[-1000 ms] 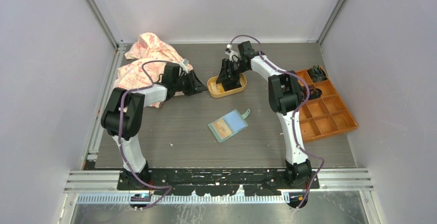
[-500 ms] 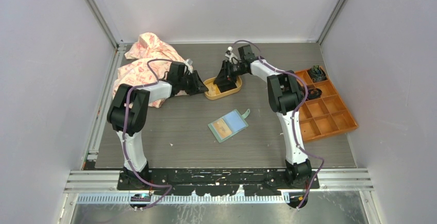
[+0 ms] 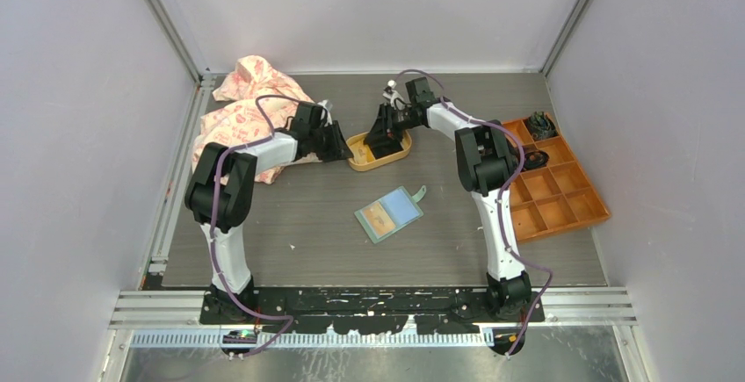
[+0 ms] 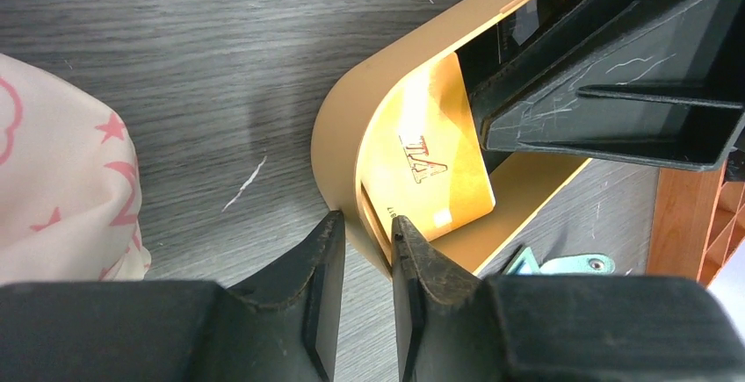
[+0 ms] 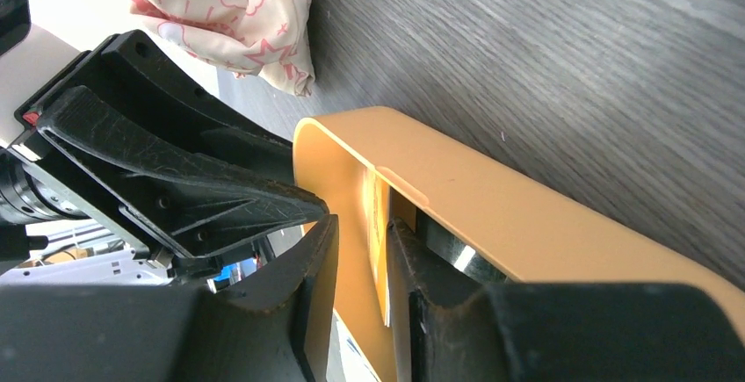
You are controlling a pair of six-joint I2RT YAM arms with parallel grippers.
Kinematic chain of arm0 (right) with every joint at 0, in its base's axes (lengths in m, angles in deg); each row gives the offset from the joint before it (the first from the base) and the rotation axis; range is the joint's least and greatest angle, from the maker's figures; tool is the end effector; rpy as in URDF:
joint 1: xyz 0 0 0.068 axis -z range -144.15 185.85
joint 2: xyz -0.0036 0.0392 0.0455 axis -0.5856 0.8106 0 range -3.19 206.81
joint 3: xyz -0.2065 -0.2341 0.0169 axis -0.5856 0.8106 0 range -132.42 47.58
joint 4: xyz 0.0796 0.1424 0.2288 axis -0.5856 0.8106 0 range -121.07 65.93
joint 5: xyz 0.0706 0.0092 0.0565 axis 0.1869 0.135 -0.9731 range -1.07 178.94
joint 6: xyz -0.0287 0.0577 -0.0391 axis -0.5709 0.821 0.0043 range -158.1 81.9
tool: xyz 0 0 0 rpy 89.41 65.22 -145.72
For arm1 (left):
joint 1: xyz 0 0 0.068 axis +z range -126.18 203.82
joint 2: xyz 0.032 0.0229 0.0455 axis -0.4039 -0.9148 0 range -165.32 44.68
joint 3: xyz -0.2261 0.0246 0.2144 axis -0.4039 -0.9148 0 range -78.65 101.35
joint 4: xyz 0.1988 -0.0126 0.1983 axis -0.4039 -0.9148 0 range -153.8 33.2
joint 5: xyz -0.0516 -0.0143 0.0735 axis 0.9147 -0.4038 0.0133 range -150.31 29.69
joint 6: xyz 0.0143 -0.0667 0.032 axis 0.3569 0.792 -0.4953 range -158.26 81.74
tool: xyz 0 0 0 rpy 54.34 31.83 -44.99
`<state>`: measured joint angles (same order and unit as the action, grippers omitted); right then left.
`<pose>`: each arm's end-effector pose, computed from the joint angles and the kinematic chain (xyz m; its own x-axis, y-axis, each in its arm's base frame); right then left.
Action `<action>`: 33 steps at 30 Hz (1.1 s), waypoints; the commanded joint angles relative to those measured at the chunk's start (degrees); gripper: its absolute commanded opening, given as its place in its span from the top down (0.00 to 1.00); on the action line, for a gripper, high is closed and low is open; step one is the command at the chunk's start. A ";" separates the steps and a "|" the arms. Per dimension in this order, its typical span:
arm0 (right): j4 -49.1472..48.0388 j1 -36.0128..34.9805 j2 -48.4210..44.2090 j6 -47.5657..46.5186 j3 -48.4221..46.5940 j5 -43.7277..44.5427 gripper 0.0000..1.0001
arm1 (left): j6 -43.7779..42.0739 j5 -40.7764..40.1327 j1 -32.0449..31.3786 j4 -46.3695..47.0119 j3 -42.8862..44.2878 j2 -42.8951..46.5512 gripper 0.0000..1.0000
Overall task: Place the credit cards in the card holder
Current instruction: Pick up the credit card from the storage box.
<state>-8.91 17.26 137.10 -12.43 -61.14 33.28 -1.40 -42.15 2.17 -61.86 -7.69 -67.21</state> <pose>0.5307 0.2338 0.1319 -0.9672 -0.0673 -0.2449 -0.2484 0.4528 0.8563 0.4269 -0.1909 0.1709 -0.8659 -0.2695 -0.4214 0.0405 0.8019 -0.5961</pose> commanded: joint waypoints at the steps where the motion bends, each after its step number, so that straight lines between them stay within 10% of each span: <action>1: -1.67 -1.78 -4.71 0.61 0.52 -3.30 0.68 | -1.41 -0.71 -0.67 -0.26 2.61 0.19 0.75; 33: 8.13 -4.19 -5.03 -8.05 -1.20 1.65 0.66 | -1.17 -0.05 -0.67 -0.69 3.58 -0.52 0.76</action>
<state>-5.92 13.63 135.16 -15.51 -59.57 31.46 -1.51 -43.18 1.82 -63.89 -6.34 -67.52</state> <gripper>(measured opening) 0.328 0.238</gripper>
